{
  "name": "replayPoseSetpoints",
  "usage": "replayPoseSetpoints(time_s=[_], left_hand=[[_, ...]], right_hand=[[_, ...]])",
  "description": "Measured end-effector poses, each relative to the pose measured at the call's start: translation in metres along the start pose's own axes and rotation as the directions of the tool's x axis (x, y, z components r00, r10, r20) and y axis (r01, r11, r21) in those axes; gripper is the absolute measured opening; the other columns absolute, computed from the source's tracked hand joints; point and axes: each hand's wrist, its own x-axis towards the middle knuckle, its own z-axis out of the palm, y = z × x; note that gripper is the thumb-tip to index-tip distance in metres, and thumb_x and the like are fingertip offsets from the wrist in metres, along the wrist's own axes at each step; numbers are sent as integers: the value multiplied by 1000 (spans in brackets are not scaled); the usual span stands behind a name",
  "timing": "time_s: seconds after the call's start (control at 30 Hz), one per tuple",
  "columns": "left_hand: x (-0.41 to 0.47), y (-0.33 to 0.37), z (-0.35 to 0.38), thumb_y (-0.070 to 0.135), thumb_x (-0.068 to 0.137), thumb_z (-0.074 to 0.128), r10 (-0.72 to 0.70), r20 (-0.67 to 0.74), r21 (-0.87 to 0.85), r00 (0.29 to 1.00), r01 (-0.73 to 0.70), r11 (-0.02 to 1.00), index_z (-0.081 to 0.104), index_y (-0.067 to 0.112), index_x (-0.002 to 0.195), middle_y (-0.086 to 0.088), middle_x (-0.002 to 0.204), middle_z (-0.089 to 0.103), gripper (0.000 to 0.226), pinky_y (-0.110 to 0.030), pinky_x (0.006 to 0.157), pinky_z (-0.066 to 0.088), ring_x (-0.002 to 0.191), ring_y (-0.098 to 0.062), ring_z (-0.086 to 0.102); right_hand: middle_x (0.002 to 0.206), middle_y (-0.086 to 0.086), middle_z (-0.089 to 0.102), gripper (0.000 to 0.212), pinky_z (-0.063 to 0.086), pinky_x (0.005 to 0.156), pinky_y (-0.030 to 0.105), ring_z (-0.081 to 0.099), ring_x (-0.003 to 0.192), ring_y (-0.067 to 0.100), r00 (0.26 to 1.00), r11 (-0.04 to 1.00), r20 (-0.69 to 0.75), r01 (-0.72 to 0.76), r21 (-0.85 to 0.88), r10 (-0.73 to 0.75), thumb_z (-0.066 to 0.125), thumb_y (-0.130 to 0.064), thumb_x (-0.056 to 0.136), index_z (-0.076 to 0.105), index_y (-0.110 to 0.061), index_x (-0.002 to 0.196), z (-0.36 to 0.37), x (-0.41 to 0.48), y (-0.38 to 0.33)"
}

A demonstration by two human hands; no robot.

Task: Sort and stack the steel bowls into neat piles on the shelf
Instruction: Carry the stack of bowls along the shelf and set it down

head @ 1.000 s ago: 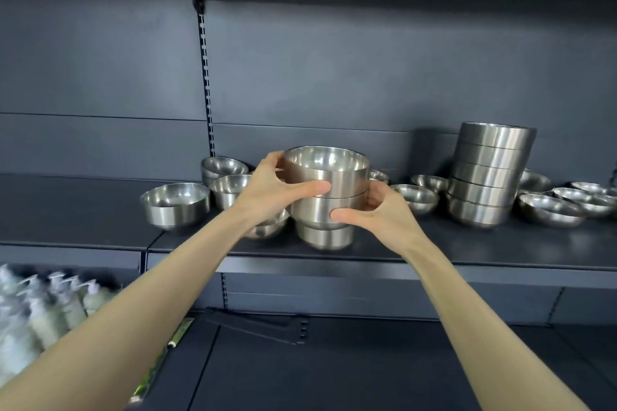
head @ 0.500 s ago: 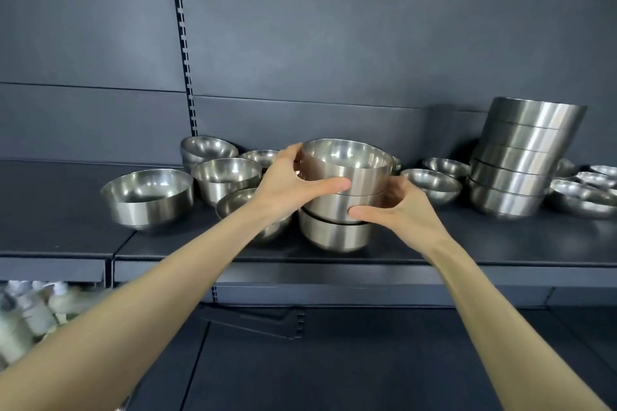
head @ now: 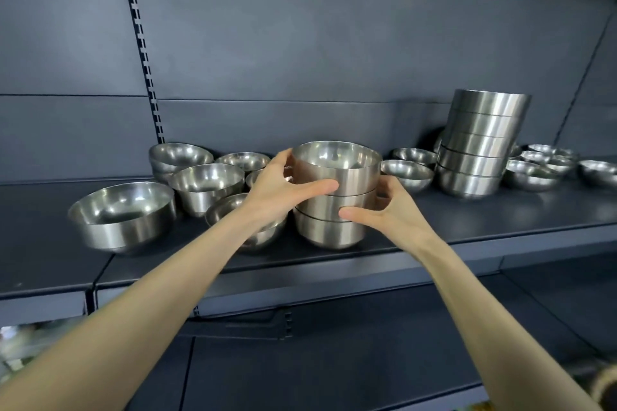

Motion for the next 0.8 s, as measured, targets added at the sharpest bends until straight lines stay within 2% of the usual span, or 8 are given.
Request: replayPoseSetpoints(time_s=[0.1,0.17,0.27,0.37,0.43,0.53,0.6,0.8], left_hand=[[0,1,-1,56,45,85,-25,19,-17,1000,25,1000,31,22,145,8,137,51,119,-29,106,40,125,-10,49],[-1,1,-1,51,49,86,-16,27,-33,1000,17,999,35,23,143,11,132,53,110,-24,101,41,122,-6,51],[-2,1,-2,47,51,89,-2,58,-68,998,6,998,40,24,138,17,124,55,102,-12,85,42,115,3,52],[-4,2,-2,39,60,86,-6,82,-76,997,12,997,36,29,141,16,127,52,96,-8,76,44,109,9,50],[-5,0,-2,35,62,86,-21,100,-89,995,30,996,33,30,142,12,130,51,97,-12,80,46,113,3,52],[-6,-2,-1,34,61,89,-33,111,-98,993,44,994,31,35,141,11,128,54,99,-17,87,47,115,-4,55],[-6,-1,0,40,56,89,-45,109,-89,993,55,995,31,39,141,13,125,56,103,-16,86,46,112,-1,58],[-5,0,2,36,54,91,-41,110,-81,993,50,995,32,42,140,14,125,58,105,-28,96,48,106,-1,62]], right_hand=[[116,-25,51,99,44,72,7,50,105,-10,1000,1000,10,-5,5,5,88,-49,51,38,-24,133,2,-2,-1],[122,-21,49,102,42,71,0,48,106,-11,999,1000,42,-10,-7,11,89,-42,57,33,-22,140,1,-3,-2],[140,-6,42,109,42,96,20,51,122,10,994,998,96,-42,-54,47,90,-37,60,26,-20,147,-1,-1,2],[143,-4,42,111,41,107,34,48,127,13,991,997,120,-45,-61,52,90,-30,61,24,-18,149,-4,0,3],[140,-4,46,111,43,106,31,49,125,10,989,998,143,-41,-44,47,91,-24,61,22,-18,149,-5,1,7],[129,-10,52,107,49,87,16,54,114,2,985,999,164,-46,-2,46,90,-19,62,24,-22,146,-4,1,14],[126,-11,55,103,50,79,12,57,110,1,979,998,193,-62,9,59,91,-23,62,28,-23,143,-4,3,16],[117,-13,62,112,50,92,26,61,107,5,987,998,151,-63,-2,63,89,-50,36,43,-23,135,-1,6,19]])
